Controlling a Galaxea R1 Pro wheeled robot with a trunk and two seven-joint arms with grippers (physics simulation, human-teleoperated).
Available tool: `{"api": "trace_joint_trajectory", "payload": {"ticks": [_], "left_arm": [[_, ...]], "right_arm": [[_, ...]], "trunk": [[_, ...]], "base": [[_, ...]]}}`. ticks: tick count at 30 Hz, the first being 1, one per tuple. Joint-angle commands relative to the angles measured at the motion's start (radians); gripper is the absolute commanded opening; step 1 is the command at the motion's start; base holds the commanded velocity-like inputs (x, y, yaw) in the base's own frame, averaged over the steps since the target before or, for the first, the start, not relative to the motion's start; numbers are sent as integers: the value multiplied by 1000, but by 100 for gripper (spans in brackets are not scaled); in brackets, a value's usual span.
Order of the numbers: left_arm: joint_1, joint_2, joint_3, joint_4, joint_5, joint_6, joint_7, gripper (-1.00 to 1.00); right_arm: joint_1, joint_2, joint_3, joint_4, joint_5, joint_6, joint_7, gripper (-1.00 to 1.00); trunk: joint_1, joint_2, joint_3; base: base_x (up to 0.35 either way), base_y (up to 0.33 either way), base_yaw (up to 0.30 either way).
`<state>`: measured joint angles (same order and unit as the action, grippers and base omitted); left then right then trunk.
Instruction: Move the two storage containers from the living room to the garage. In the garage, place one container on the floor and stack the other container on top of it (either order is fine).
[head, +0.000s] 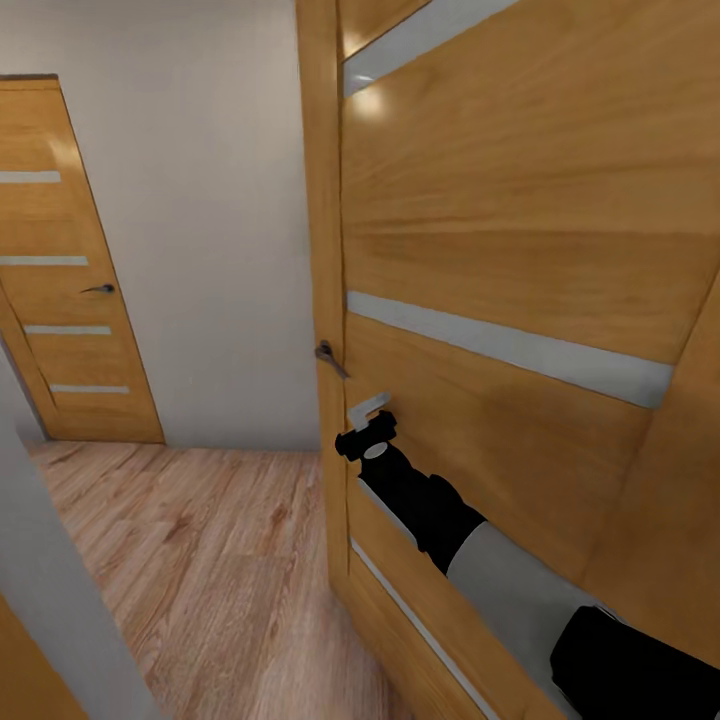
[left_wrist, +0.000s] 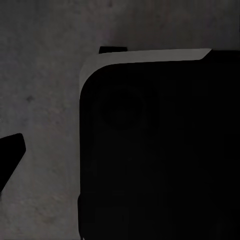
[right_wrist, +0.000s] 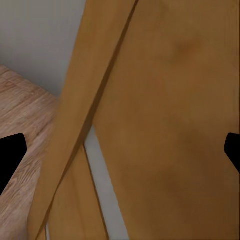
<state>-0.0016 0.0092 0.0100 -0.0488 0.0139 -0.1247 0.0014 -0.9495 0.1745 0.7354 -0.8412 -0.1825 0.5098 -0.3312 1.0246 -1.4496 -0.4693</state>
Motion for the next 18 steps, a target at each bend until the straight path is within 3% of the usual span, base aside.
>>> {"api": "trace_joint_trajectory", "payload": {"ticks": [1,18], "left_arm": [[0,0,1,0,1,-2,0,100],[0,0,1,0,1,-2,0,100]], "right_arm": [[-2,0,2,1,2,6,-13,100],[-2,0,6,4,-5,4,-10,100]], "trunk": [[0,0,-1],[0,0,-1]], "base": [[204,0,0],[195,0,0]]}}
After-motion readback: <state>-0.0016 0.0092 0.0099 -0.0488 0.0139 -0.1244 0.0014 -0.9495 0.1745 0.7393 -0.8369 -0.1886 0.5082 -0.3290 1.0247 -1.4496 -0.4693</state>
